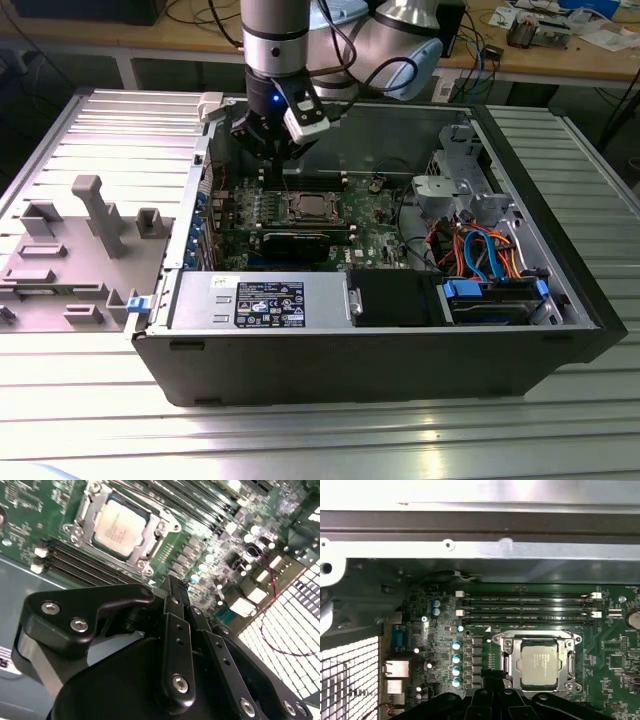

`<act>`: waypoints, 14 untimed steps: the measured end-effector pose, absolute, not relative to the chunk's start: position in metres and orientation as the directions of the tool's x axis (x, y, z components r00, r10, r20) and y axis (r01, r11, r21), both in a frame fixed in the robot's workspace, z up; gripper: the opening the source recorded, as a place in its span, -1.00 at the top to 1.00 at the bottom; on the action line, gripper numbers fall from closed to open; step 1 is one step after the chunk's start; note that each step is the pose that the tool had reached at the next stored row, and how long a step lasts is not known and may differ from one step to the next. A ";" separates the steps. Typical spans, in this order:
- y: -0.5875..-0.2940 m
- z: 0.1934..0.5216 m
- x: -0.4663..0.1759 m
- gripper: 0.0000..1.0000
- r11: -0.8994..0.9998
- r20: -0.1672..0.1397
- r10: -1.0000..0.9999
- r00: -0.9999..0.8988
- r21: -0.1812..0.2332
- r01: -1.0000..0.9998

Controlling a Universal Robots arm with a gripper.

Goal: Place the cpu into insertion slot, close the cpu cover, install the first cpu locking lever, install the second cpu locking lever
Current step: 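Install the first cpu locking lever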

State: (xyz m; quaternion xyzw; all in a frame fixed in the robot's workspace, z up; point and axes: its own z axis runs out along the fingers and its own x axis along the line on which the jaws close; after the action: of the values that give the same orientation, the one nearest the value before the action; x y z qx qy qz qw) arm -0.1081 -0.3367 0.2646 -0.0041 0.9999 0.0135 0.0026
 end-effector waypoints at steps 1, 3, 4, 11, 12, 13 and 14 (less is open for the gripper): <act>-0.336 0.265 -0.110 0.79 1.000 -0.005 -0.008 -1.000 0.027 -0.008; -0.334 0.265 -0.114 0.79 1.000 -0.005 -0.008 -1.000 0.027 -0.008; -0.333 0.265 -0.115 0.79 1.000 -0.005 -0.008 -1.000 0.027 -0.008; -0.321 0.263 -0.118 0.79 0.999 -0.005 -0.017 -1.000 0.027 -0.017; -0.319 0.263 -0.118 0.79 0.999 -0.005 -0.019 -1.000 0.027 -0.019; -0.317 0.263 -0.118 0.79 0.999 -0.005 -0.022 -1.000 0.027 -0.022; -0.313 0.262 -0.118 0.79 0.999 -0.005 -0.024 -1.000 0.027 -0.024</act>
State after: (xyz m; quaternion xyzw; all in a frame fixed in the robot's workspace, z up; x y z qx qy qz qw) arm -0.1184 -0.3133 0.2623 -0.0119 0.9998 0.0135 0.0025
